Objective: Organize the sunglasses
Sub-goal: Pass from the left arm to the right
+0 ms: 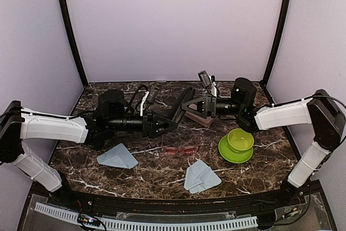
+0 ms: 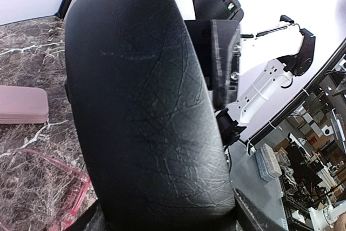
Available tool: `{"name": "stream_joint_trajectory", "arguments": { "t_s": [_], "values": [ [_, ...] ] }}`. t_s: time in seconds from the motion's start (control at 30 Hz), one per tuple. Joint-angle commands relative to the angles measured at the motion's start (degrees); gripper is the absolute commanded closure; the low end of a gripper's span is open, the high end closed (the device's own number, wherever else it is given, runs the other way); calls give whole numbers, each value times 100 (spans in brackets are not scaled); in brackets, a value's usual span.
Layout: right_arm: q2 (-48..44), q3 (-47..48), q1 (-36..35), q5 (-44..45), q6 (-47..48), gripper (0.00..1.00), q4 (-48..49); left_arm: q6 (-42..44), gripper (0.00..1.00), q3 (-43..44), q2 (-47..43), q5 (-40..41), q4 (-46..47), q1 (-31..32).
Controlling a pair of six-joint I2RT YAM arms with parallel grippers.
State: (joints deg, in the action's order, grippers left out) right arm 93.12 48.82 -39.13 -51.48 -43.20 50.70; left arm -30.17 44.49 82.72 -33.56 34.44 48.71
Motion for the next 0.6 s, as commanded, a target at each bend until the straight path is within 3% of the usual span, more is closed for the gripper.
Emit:
{"name": "stream_joint_trajectory", "arguments": {
  "t_s": [0.0, 0.23, 0.4, 0.57],
  "values": [
    [47, -111, -42, -154, -204, 22, 713, -153, 100, -64, 5, -177, 554, 33],
    [54, -152, -42, -174, -268, 31, 843, -326, 100, -137, 60, -198, 785, 33],
    [65, -140, -42, -132, -261, 46, 801, -351, 99, -168, 69, -151, 797, 33],
    [83, -45, -42, -120, -163, 64, 539, -226, 75, -104, 59, -58, 549, 33]
  ]
}}
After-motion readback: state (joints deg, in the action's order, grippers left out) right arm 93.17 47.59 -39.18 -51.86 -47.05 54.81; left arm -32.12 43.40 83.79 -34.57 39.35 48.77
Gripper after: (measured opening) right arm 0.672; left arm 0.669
